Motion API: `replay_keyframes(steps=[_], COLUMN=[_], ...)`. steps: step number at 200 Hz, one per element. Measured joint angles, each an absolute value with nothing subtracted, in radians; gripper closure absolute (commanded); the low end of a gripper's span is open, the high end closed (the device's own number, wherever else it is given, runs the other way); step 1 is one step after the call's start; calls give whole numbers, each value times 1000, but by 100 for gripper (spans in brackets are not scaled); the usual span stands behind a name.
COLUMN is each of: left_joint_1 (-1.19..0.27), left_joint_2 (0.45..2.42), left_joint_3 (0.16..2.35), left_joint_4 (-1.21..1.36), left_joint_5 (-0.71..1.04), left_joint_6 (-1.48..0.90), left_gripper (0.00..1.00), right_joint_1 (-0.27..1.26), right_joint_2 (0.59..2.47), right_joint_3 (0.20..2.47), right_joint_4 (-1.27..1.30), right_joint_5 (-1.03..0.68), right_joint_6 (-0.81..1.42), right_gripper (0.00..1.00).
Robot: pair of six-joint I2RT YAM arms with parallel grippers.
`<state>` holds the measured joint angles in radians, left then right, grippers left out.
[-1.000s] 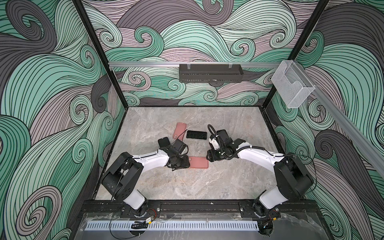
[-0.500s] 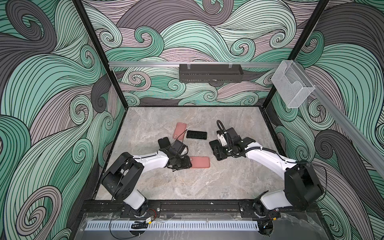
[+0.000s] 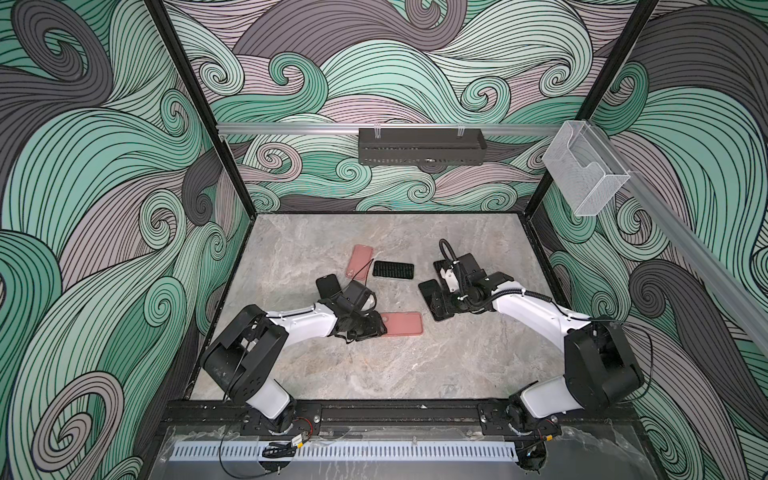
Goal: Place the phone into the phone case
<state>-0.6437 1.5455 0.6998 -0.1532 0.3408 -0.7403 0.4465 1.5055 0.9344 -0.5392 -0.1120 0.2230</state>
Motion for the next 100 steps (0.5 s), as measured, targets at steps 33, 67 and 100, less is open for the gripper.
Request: replay_keyframes(steps=[33,67,100], left_joint_1=[-644,-643,-626], left_joint_2=[1443,1294,1193], left_joint_3=[683,682,684], left_joint_4=[-233,-322,-412], left_joint_5=[254,152,73], left_joint_6=[-752,-745,-727], left_gripper=[31,17,16], right_joint_1=[443,443,443], right_joint_2=[1563,1634,1675], right_joint_3=[937,971,997], right_joint_4=[-544,-553,-558], right_joint_5=[-112,-110,-98], right_joint_6=[204,188,180], right_gripper=[8,6,6])
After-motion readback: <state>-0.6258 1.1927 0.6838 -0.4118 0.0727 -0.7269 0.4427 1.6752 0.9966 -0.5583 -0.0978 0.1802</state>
